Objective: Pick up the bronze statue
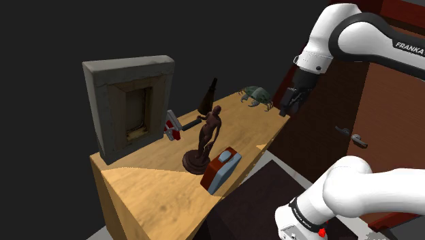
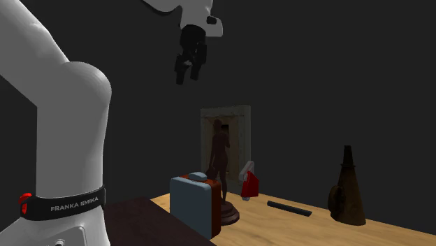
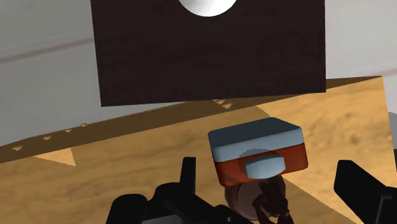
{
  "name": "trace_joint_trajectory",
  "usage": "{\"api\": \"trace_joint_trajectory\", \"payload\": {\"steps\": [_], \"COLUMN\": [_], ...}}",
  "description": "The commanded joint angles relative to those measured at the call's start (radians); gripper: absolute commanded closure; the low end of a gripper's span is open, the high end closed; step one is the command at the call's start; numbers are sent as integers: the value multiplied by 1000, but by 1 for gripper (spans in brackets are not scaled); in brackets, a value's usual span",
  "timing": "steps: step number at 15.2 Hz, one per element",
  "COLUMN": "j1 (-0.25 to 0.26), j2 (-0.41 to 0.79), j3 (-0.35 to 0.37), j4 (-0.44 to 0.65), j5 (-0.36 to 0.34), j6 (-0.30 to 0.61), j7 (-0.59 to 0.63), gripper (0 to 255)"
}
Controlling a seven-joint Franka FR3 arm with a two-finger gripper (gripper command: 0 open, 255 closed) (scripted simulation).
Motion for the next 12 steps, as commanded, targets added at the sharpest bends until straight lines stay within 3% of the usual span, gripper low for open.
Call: {"api": "trace_joint_trajectory", "payload": {"steps": [1,12], "j1": [0,24], "j2": [0,381], "j3": [0,97], "j4": [0,122], "j5": [0,46], "j6": [0,264], "j7": [0,145], "gripper": [0,0]}}
